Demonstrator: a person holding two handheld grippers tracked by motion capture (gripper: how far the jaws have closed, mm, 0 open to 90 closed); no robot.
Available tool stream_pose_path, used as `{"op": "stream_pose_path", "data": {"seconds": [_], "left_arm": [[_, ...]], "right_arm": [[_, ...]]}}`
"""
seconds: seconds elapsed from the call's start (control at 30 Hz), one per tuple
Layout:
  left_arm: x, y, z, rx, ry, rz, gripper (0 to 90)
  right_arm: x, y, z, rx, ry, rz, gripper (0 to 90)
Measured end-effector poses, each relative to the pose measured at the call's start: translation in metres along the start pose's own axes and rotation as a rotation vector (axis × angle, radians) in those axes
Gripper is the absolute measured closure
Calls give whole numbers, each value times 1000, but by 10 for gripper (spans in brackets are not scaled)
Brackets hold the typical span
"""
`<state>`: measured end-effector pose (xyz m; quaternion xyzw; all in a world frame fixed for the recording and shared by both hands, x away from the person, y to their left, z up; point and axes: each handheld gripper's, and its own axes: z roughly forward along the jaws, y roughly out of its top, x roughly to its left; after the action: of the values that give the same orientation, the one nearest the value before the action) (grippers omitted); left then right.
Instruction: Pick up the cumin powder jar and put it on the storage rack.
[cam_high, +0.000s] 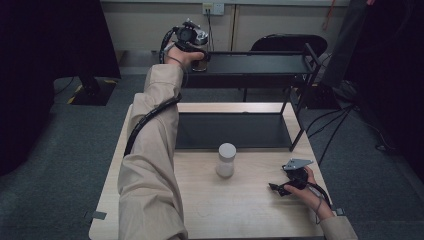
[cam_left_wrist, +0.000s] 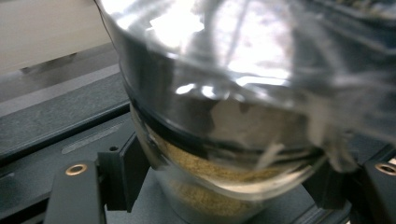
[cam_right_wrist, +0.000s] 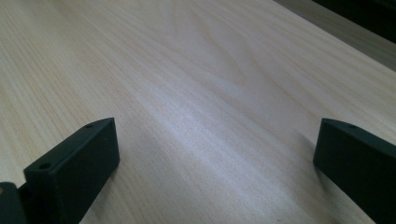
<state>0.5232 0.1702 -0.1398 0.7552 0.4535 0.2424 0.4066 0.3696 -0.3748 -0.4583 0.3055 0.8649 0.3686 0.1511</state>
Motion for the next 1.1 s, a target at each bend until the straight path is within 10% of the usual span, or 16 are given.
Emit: {"op": "stream_pose_path", "data": {"seconds": [0.47, 1.1], "left_arm": [[-9, -14, -22, -30, 7, -8, 2], [-14, -55, -56, -50, -56, 40, 4]], "right_arm": [[0, 0, 0, 0, 0, 0, 0], [0, 0, 0, 1, 0, 1, 0]]}}
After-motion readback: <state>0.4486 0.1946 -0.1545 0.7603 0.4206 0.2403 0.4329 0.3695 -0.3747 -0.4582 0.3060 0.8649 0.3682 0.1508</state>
